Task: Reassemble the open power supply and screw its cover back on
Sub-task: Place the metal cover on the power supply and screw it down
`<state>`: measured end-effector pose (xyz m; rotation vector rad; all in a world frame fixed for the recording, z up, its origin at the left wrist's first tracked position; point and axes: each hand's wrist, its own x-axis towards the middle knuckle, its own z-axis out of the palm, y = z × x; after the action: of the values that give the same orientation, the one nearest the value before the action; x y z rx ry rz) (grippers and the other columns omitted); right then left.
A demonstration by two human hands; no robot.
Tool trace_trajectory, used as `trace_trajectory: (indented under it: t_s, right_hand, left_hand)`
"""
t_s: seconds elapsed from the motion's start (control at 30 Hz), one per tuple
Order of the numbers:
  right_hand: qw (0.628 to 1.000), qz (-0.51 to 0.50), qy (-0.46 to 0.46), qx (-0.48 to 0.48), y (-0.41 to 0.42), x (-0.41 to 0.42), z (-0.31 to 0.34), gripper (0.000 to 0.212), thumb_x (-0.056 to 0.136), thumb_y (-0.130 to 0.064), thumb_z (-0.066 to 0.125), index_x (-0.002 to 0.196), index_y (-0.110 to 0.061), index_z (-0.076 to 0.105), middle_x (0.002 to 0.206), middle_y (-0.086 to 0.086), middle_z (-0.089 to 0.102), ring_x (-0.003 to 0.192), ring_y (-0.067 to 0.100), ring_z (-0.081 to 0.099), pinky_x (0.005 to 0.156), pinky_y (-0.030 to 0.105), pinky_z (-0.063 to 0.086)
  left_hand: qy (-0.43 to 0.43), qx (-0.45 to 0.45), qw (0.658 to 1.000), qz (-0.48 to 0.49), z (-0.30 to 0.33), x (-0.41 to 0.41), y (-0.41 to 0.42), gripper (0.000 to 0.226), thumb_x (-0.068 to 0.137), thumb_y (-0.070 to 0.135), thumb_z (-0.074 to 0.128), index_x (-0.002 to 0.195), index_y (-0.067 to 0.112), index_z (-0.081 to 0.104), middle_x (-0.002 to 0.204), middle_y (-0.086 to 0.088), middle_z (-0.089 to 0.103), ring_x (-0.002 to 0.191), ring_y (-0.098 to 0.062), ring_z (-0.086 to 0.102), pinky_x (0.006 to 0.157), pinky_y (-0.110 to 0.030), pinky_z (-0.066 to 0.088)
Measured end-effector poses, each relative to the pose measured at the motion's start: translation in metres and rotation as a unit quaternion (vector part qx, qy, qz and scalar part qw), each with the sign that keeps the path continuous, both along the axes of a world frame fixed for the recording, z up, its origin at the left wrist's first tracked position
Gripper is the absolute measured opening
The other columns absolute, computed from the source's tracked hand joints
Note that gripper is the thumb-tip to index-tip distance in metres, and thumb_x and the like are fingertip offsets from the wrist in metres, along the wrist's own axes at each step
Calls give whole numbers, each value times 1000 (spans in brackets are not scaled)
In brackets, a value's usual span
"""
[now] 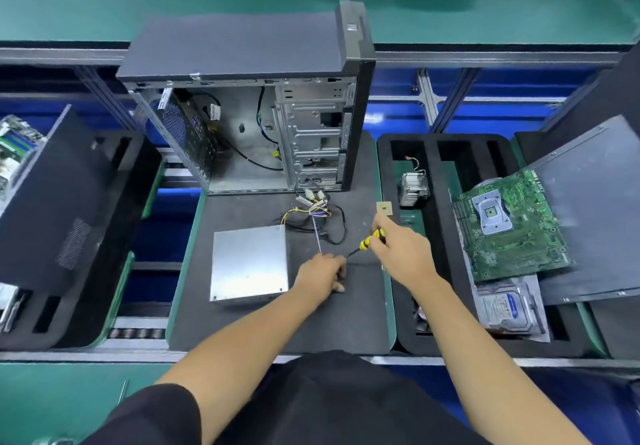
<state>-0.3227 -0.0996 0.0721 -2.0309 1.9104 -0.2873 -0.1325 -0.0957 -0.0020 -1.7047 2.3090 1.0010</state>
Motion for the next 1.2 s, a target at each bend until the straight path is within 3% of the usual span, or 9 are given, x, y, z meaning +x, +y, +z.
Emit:
trace_trajectory:
  t_s: [0.1, 0.2, 0.33, 0.4, 0.53, 0.73, 0.9, 1.1, 1.2]
  right_hand:
    - [1000, 2, -1, 7, 5, -9, -6, 11, 90, -32, 48, 90, -30, 37, 57, -6, 53, 54, 19, 53, 50, 29, 35]
    - [1000, 6, -17, 7, 5, -12, -9, 12, 89, -33, 48, 89, -32, 36, 58, -6, 54, 54, 17, 52, 49, 29, 34]
    - [999, 16, -32, 14, 2, -11, -7, 12, 89, -33, 48, 87, -31, 36, 58, -4, 54, 55, 18, 52, 51, 31, 36]
    - [999, 22, -31, 7, 0, -7, -4, 13, 88, -32, 48, 86, -29, 36, 58, -3, 53, 55, 17, 50, 50, 31, 34]
    - [998, 39, -43, -14, -7, 0, 8, 14, 86, -32, 50, 87, -27, 37, 55, -2, 50, 56, 21, 49, 50, 32, 27]
    - [992, 73, -78, -60, -14, 16, 34, 13, 80, -39, 44, 84, -29, 37, 54, -4, 50, 57, 22, 50, 54, 34, 37]
    - [988, 86, -108, -67, -14, 41, 52, 11, 80, -36, 46, 83, -29, 38, 53, -6, 52, 57, 20, 50, 58, 35, 42]
    - [985, 133, -101, -48, -8, 80, 59, 12, 78, -38, 43, 86, -31, 39, 59, -4, 59, 61, 24, 53, 51, 32, 31]
    - [984, 143, -93, -42, -4, 97, 61, 15, 77, -40, 40, 87, -28, 38, 63, -1, 59, 63, 27, 52, 56, 35, 40]
  left_hand:
    - [7, 27, 999, 41, -5, -4, -3, 30, 77, 14, 85, 101, 13, 67, 109, -6, 68, 110, -21, 58, 70, -29, 37]
    - [17, 28, 997, 64, -10, -5, -2, 23, 82, 12, 81, 100, 7, 68, 110, -12, 65, 110, -25, 58, 72, -28, 36]
    - [26, 38, 996, 79, -7, -9, -1, 14, 92, 10, 73, 104, 4, 69, 116, -16, 65, 124, -25, 56, 94, -33, 47]
    - [43, 31, 993, 101, -2, -6, 2, 2, 96, 9, 65, 98, 10, 64, 108, -8, 68, 114, -24, 61, 87, -30, 46]
    - [146, -23, 981, 128, 11, 13, 11, 7, 97, 10, 65, 96, 8, 58, 87, 3, 62, 83, -19, 56, 73, -30, 42]
    - [204, -97, 961, 160, 30, 41, 15, 14, 96, 16, 67, 92, 24, 57, 84, 9, 66, 81, -17, 60, 74, -27, 47]
    - [227, -84, 955, 173, 41, 69, 18, 8, 94, 10, 70, 91, 16, 65, 81, 8, 69, 73, 2, 58, 69, -10, 41]
    - [248, -74, 945, 202, 46, 98, 31, 5, 92, 4, 71, 92, 8, 68, 85, 5, 71, 79, -6, 64, 75, -19, 50]
    - [252, -70, 945, 194, 45, 111, 37, 5, 90, 3, 73, 91, 3, 68, 83, 10, 68, 75, 2, 60, 72, -12, 46]
